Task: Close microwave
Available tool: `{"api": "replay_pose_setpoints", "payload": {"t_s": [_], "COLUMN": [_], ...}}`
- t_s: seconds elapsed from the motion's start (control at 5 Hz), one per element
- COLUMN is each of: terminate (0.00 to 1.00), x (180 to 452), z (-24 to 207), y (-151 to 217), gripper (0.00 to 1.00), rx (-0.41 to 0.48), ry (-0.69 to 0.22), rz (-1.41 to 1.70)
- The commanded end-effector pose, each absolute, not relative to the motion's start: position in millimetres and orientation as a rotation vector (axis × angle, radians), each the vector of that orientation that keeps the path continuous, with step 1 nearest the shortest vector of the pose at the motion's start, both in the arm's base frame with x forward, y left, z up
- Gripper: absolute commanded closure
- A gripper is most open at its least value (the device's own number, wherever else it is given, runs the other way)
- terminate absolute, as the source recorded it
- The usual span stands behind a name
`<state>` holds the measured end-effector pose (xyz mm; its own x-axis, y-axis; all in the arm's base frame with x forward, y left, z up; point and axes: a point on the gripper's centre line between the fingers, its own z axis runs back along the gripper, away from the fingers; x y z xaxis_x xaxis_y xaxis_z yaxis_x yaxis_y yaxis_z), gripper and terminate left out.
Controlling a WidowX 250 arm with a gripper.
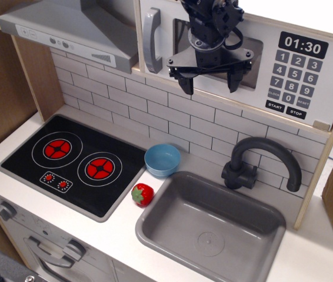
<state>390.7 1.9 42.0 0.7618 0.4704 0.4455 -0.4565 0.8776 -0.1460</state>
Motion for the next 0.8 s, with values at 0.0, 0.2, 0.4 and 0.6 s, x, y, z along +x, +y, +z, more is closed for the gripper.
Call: {"api": "replay_pose_setpoints", "payload": {"t_s": [0.0,0.2,0.4,0.6], "terminate": [0.00,0.00,0.00,1.00], "x": [344.9,320.8,320.8,320.8], "z": [59.3,58.2,58.2,58.2], "y": [-21.6,-32.1,-32.1,-32.1], "gripper": [0.00,0.00,0.00,0.00], "rx": [-0.031,-0.023,-0.023,-0.023], "ry": [-0.507,-0.391,-0.391,-0.391], "rz": [0.378,0.361,0.361,0.361]}}
